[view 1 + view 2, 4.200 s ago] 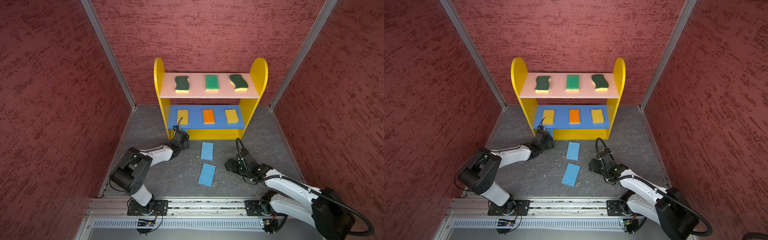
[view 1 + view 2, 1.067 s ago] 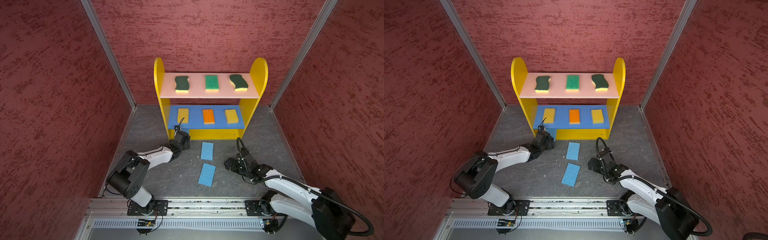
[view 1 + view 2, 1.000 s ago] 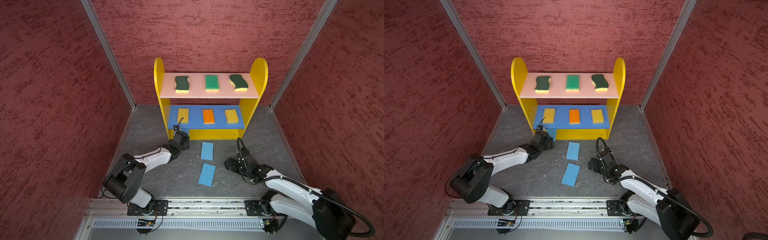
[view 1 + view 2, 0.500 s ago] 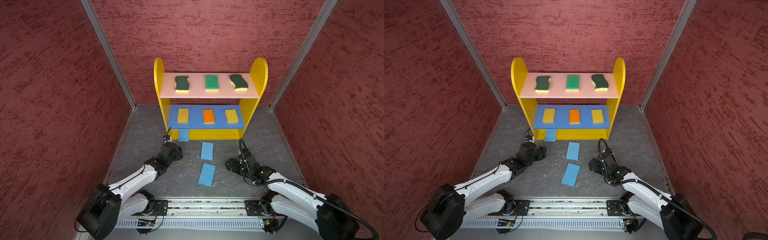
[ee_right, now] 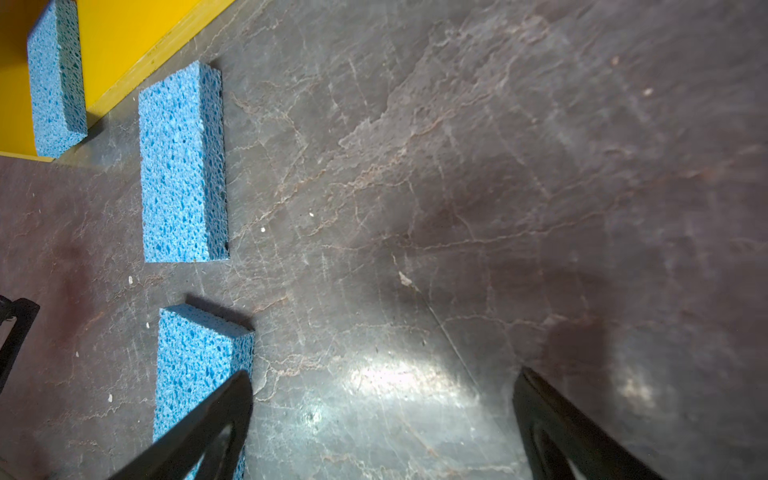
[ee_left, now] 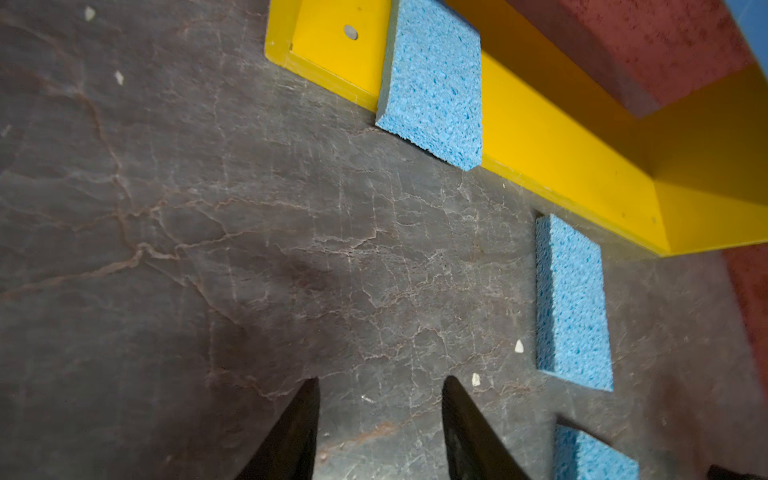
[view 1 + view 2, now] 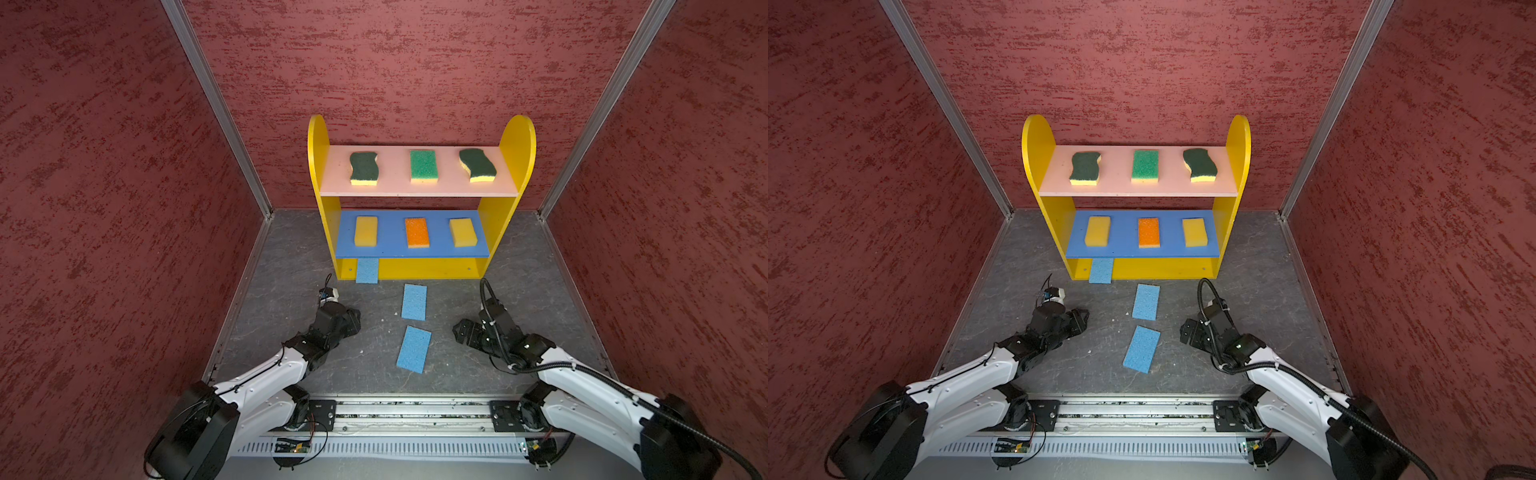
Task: Place and organize the cleaning sponges onto the shelf
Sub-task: 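Withdraw the left gripper from the shelf back toward the robot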
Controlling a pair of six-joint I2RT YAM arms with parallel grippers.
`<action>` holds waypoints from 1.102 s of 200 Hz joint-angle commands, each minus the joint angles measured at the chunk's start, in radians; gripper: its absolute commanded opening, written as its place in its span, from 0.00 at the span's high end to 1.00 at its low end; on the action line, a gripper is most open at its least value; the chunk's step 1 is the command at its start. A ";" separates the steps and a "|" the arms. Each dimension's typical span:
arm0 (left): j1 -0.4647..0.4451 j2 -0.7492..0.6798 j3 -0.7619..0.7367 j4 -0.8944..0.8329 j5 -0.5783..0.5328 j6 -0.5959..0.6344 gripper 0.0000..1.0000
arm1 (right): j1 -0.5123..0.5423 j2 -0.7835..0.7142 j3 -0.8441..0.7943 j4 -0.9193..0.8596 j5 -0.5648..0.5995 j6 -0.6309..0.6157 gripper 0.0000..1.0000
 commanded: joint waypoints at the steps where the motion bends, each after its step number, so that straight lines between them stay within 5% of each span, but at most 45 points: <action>1: 0.008 0.004 -0.033 0.086 -0.004 -0.059 0.61 | 0.005 -0.019 0.004 -0.043 0.053 0.010 0.01; 102: 0.009 0.061 -0.127 0.309 0.010 -0.118 0.95 | 0.005 -0.011 0.010 -0.040 0.059 0.031 0.01; 220: 0.012 0.354 -0.136 0.736 0.102 -0.204 0.96 | 0.005 -0.009 -0.007 -0.020 0.050 0.026 0.01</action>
